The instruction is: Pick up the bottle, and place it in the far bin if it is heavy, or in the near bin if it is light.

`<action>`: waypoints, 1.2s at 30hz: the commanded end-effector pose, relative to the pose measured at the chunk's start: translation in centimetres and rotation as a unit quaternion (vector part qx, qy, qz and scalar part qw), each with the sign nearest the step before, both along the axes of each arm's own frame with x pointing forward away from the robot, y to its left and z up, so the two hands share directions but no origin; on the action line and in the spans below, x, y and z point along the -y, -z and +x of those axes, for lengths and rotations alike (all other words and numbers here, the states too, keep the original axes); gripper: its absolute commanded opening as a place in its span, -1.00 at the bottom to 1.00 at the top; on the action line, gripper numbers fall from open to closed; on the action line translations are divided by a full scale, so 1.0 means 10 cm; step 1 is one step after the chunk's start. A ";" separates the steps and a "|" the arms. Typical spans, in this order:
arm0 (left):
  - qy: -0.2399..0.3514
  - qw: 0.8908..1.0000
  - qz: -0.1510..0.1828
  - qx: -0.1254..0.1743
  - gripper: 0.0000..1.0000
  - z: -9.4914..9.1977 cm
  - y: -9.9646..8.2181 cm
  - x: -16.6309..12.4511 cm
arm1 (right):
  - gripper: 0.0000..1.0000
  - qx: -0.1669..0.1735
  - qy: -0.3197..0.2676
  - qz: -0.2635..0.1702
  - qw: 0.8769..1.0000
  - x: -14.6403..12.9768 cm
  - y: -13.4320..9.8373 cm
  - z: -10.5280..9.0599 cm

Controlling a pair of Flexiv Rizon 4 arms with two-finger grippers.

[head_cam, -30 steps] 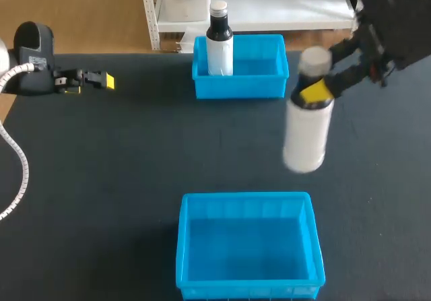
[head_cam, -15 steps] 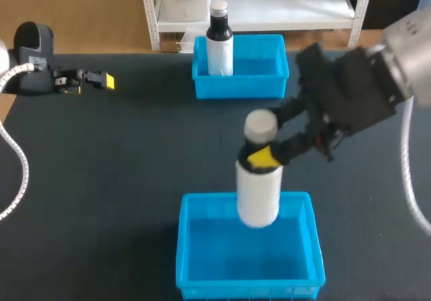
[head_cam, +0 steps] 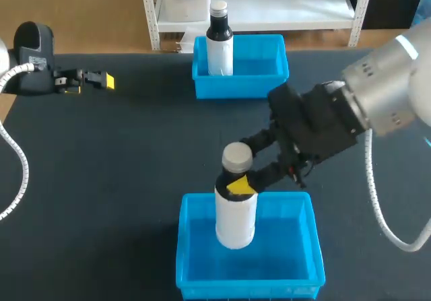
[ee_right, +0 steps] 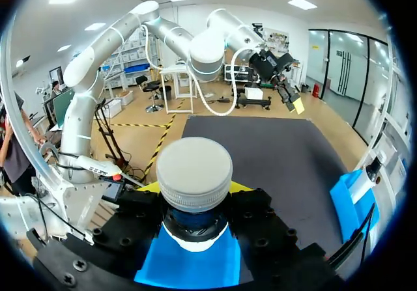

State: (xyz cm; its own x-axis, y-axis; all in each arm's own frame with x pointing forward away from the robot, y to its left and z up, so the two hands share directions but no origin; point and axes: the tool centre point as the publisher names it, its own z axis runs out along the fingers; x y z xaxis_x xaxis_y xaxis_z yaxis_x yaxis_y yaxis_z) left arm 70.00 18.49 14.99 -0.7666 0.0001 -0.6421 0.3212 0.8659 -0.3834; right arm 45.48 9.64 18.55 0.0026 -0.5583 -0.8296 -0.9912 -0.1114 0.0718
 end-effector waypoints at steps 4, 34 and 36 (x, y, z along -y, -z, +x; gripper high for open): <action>0.000 1.000 0.000 0.000 1.00 0.00 0.00 0.00 | -1.00 -0.013 -0.029 0.002 0.999 -0.11 0.24 0.01; 0.000 1.000 0.000 0.000 1.00 0.00 0.00 0.00 | -0.15 0.002 -0.051 -0.008 0.999 -0.21 0.57 0.16; 0.000 1.000 0.000 0.000 1.00 0.00 0.00 0.00 | 0.93 0.002 -0.052 -0.010 0.999 -0.21 0.58 0.16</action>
